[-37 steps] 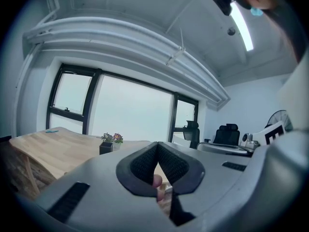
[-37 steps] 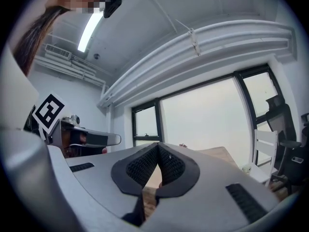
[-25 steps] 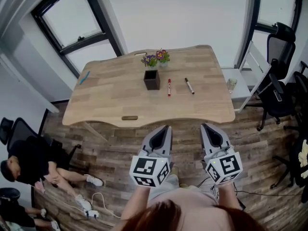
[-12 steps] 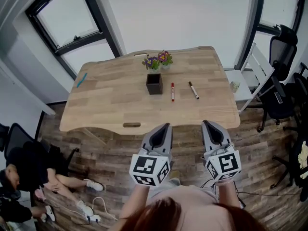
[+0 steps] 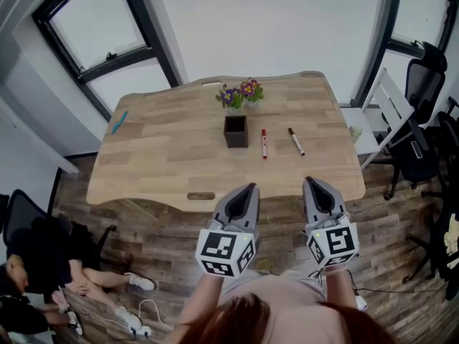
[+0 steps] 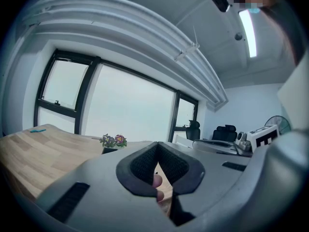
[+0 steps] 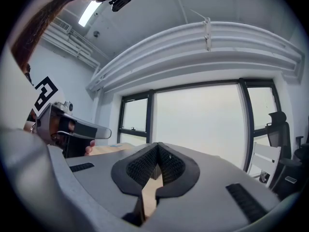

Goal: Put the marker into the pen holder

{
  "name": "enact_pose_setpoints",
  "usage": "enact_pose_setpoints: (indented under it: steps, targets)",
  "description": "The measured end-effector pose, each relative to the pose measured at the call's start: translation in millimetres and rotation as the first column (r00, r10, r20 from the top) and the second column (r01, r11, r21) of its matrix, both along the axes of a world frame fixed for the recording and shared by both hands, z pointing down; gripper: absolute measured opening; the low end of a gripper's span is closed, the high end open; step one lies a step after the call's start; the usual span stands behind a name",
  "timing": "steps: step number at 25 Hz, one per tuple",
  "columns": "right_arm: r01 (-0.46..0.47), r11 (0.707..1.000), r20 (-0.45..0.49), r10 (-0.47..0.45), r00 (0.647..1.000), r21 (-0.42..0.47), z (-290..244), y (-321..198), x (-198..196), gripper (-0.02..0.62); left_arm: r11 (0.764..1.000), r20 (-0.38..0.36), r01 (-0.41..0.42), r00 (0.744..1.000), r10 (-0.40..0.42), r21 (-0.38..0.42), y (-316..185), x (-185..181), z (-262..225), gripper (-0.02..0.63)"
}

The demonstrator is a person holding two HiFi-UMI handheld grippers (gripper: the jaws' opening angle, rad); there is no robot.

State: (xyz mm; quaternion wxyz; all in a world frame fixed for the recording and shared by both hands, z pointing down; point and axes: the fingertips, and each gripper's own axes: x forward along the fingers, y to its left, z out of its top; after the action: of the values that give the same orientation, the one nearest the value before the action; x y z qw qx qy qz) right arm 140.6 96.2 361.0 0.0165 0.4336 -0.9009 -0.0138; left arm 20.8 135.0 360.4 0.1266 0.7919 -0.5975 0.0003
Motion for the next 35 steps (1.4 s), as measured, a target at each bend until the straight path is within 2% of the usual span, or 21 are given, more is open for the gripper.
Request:
enact_pose_setpoints:
  steps: [9,23,35]
  targets:
    - [-0.054,0.998,-0.022,0.054,0.998,-0.03,10.5,-23.2,-10.1,0.0,1.0,-0.014,-0.025,1.0,0.025,-0.01,-22.4,-10.1,8.3,0.002]
    - [-0.115,0.991,-0.044,0.113,0.993,-0.061,30.3,-86.0,2.1,0.002,0.997,-0.021,-0.07,0.997,0.069,-0.03,-80.3,5.0,21.1,0.002]
    - [-0.102,0.988,-0.101,0.09,0.991,-0.115,55.6,-147.5,0.1,0.002,0.995,-0.03,-0.083,0.996,0.082,-0.053,-140.4,9.7,28.1,0.002]
